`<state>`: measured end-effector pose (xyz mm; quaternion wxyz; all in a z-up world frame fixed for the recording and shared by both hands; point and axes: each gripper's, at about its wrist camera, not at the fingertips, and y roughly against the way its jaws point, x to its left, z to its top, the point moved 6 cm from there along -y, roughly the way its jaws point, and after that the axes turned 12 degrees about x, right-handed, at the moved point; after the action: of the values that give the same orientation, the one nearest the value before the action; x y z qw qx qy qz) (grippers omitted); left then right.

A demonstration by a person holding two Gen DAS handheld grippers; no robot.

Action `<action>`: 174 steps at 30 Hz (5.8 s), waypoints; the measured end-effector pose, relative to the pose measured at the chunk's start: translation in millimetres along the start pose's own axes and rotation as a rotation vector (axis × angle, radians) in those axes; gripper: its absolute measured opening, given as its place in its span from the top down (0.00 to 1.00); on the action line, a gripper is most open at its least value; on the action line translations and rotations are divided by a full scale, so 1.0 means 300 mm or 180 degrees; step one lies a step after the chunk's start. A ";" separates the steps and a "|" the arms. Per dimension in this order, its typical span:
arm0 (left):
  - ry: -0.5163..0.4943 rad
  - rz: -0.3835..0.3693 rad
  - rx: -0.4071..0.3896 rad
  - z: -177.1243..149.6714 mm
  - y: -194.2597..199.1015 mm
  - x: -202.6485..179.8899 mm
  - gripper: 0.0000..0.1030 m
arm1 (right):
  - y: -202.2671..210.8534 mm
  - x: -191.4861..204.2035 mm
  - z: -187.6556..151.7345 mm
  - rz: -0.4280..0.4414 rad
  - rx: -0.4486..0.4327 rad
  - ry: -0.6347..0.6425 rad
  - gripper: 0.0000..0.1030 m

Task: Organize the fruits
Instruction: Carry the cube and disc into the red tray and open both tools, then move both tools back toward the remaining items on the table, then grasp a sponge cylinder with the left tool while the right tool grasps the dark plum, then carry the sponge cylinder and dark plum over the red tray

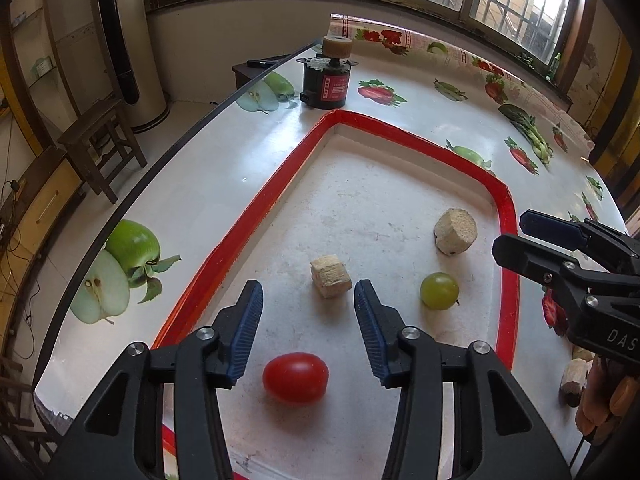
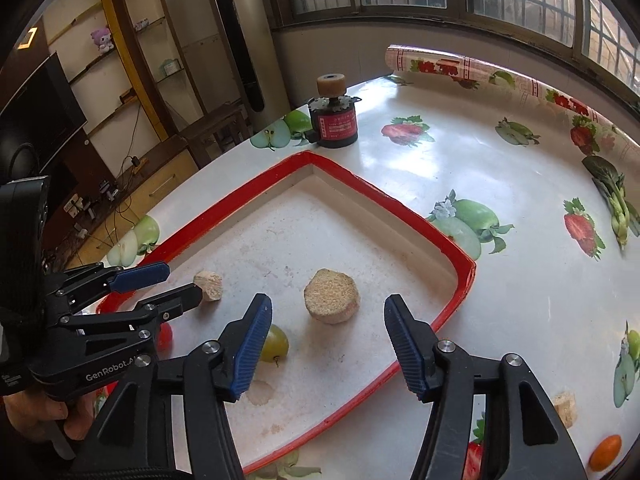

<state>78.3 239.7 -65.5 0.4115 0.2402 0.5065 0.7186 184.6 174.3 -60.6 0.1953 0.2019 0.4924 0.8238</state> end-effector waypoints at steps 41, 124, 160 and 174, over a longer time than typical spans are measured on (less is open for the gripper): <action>-0.0603 -0.0360 -0.0200 -0.233 0.201 -0.334 0.56 | 0.435 -0.329 -0.611 -0.0382 -0.0332 -0.0783 0.36; -0.0846 -0.0863 -0.0116 -0.289 0.184 -0.400 0.71 | 0.283 -0.096 -0.587 0.0041 -0.0072 -0.0321 0.75; -0.0207 -0.0597 -0.0190 -0.244 0.157 -0.048 0.71 | 0.250 0.100 -0.289 0.0216 -0.0241 0.0062 0.75; -0.0132 -0.0577 -0.0078 -0.220 0.096 -0.010 0.71 | 0.060 0.116 -0.172 0.0269 -0.0019 0.0071 0.75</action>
<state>19.5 197.9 -63.3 0.4882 0.2032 0.5087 0.6794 126.0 146.8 -62.1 0.1554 0.2127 0.4832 0.8349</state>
